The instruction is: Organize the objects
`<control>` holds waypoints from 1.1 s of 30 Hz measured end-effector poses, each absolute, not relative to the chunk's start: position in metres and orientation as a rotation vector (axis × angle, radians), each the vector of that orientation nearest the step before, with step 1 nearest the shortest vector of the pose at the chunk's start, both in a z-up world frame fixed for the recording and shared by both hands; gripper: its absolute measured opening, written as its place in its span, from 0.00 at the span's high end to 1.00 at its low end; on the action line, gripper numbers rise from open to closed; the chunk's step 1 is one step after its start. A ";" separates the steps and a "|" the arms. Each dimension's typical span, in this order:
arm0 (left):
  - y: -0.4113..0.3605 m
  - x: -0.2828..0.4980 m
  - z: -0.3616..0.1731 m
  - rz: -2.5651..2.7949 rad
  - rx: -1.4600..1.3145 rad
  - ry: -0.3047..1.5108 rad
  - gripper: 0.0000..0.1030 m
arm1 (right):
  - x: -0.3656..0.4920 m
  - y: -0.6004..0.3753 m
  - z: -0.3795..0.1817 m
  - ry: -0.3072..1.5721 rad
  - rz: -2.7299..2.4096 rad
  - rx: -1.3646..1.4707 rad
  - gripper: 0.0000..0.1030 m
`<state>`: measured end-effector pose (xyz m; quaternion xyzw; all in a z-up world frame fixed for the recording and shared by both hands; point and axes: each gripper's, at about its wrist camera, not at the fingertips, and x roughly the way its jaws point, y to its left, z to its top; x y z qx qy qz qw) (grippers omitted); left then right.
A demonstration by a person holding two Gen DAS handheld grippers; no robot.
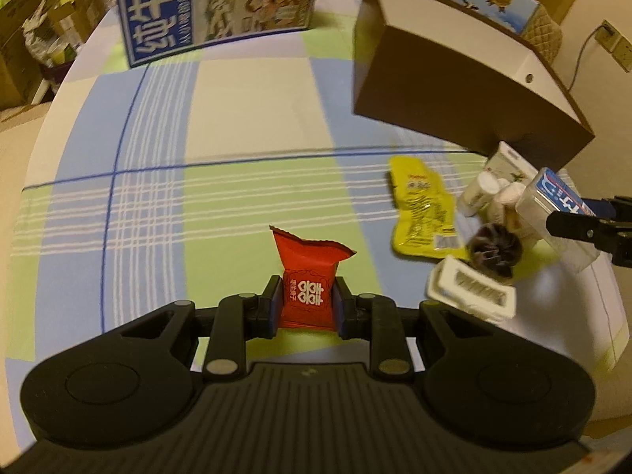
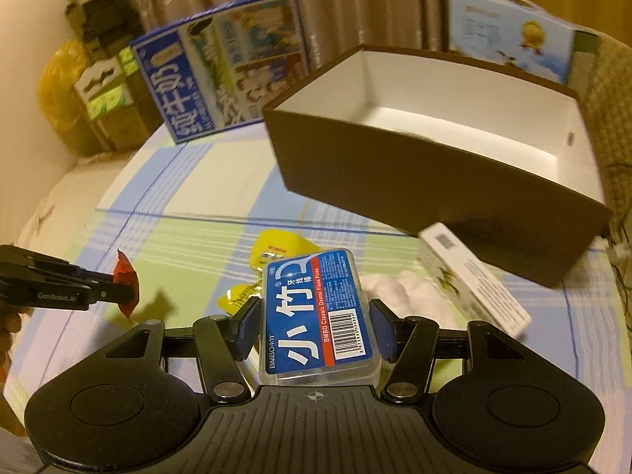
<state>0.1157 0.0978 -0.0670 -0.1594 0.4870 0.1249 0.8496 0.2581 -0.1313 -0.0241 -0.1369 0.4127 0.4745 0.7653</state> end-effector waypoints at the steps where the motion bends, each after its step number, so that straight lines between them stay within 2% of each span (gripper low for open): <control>1: 0.095 0.118 -0.065 0.255 -0.330 1.023 0.79 | 0.259 -0.137 -0.022 0.896 1.022 -0.284 0.46; 18: 0.041 0.170 -0.032 0.116 -0.234 0.963 0.79 | 0.286 -0.199 0.006 0.844 0.909 -0.164 0.46; 33: 0.019 0.224 -0.002 0.068 -0.183 0.890 0.79 | 0.322 -0.201 0.021 0.803 0.909 -0.126 0.46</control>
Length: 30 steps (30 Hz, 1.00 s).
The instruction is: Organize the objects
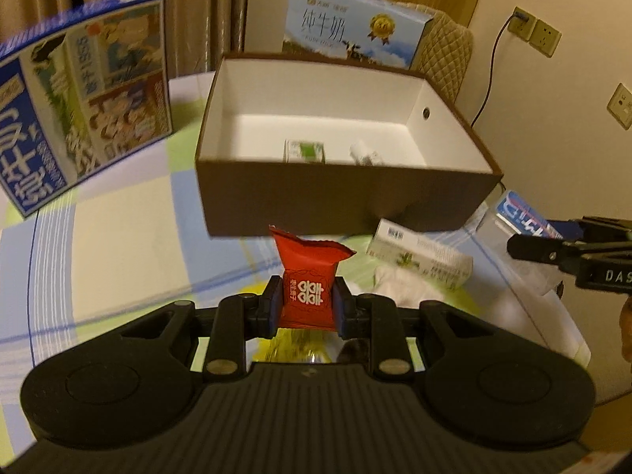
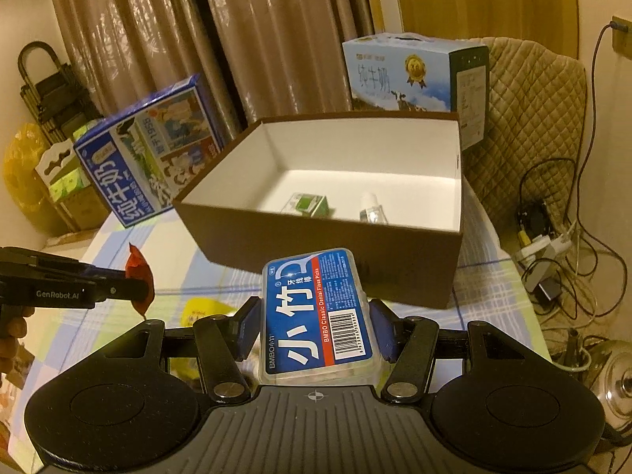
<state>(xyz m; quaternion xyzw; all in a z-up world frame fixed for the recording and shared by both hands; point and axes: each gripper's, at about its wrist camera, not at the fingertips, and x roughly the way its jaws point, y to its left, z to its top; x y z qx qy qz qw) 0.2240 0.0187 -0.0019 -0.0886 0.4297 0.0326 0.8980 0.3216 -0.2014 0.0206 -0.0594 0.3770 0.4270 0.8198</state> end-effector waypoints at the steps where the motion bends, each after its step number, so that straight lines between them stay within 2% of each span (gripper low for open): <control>1: 0.018 0.229 0.001 0.066 -0.179 0.882 0.79 | 0.325 -0.200 0.022 0.798 0.910 -0.123 0.46; 11: 0.025 0.286 0.025 0.078 -0.125 0.826 0.79 | 0.369 -0.178 0.035 0.759 0.887 -0.088 0.46; 18: 0.039 0.340 0.028 0.109 -0.107 0.851 0.79 | 0.409 -0.158 0.037 0.756 0.836 -0.058 0.46; 30: 0.058 0.416 -0.020 0.138 -0.059 1.052 0.79 | 0.469 -0.126 0.011 0.812 0.751 -0.106 0.46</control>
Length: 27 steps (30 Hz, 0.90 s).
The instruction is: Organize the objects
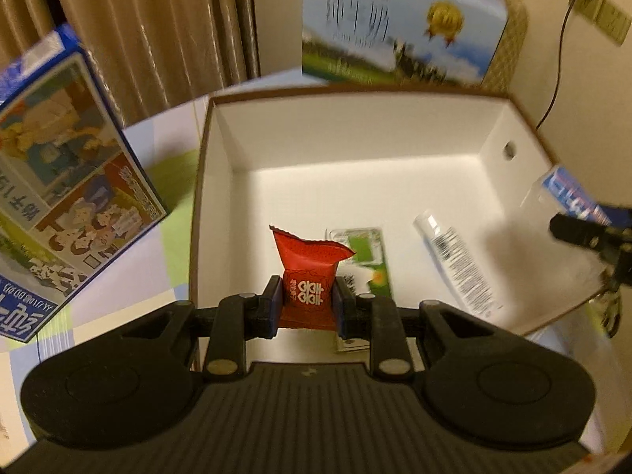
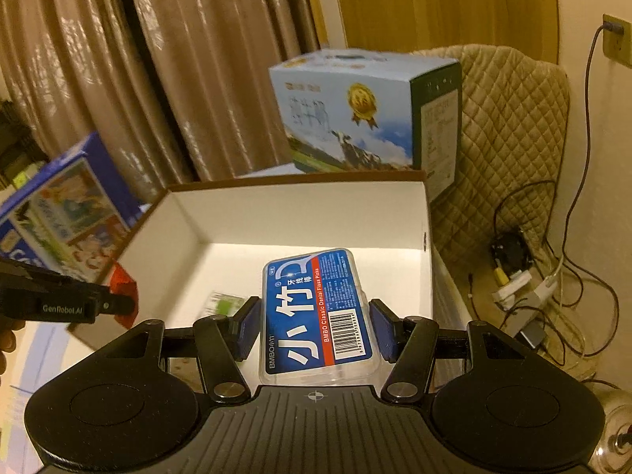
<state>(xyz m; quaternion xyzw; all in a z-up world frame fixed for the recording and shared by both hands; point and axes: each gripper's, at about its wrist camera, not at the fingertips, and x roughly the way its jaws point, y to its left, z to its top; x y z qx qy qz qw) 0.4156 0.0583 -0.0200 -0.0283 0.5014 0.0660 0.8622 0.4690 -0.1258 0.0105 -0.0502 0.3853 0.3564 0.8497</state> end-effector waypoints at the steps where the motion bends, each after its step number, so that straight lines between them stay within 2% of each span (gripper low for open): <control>1: 0.059 0.421 -0.025 0.140 -0.051 1.074 0.79 | 0.472 -0.123 0.007 0.819 0.747 -0.114 0.46; 13: 0.059 0.453 -0.068 0.156 0.058 1.210 0.79 | 0.490 -0.107 -0.026 0.867 0.715 -0.214 0.46; 27: 0.060 0.456 -0.069 0.131 0.035 1.190 0.67 | 0.495 -0.074 -0.045 0.812 0.700 -0.437 0.46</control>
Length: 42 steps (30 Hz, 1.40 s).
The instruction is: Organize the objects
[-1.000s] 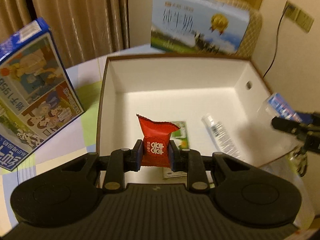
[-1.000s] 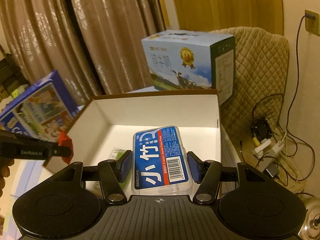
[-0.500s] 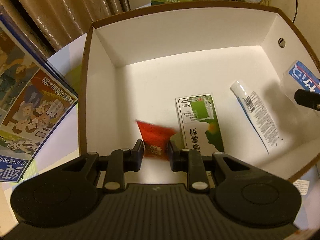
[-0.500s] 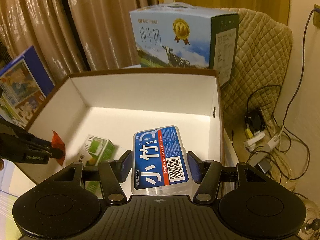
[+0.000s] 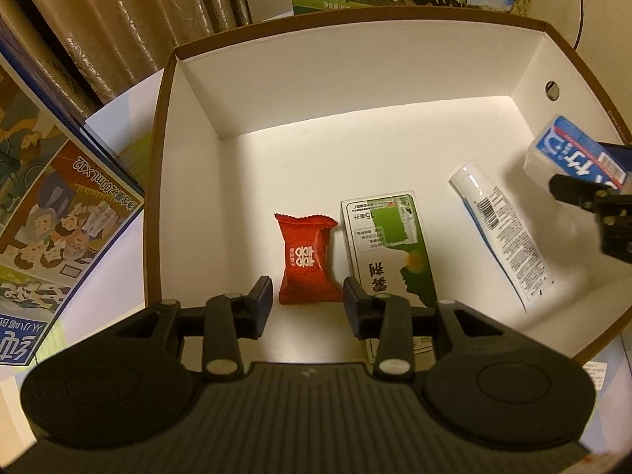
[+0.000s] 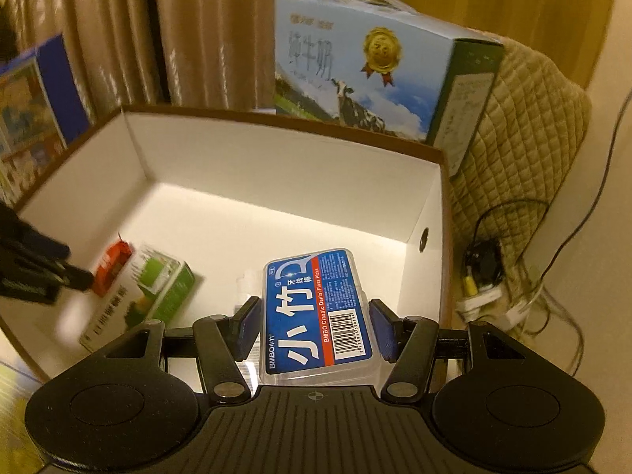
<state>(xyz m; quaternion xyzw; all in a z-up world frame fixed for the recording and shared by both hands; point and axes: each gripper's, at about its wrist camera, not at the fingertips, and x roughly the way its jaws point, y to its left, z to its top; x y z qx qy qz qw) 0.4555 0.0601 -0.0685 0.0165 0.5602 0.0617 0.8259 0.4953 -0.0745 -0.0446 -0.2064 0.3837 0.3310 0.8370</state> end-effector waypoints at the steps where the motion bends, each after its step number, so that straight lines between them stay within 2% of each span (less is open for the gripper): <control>1: 0.060 0.455 -0.068 0.129 0.033 1.189 0.67 | 0.496 -0.071 -0.047 0.807 0.699 -0.469 0.46; 8: 0.061 0.453 -0.067 0.126 0.025 1.185 0.66 | 0.501 -0.053 -0.060 0.800 0.699 -0.599 0.46; 13: 0.060 0.452 -0.067 0.119 0.015 1.180 0.62 | 0.506 -0.057 -0.058 0.800 0.722 -0.557 0.46; 22: 0.057 0.443 -0.058 0.090 -0.008 1.143 0.47 | 0.499 -0.084 -0.037 0.822 0.779 -0.392 0.43; 24: 0.057 0.438 -0.052 0.093 -0.009 1.125 0.37 | 0.493 -0.090 -0.030 0.822 0.784 -0.362 0.42; 42: 0.060 0.367 0.015 0.127 -0.122 0.976 0.23 | 0.429 -0.149 0.025 0.829 0.798 -0.146 0.33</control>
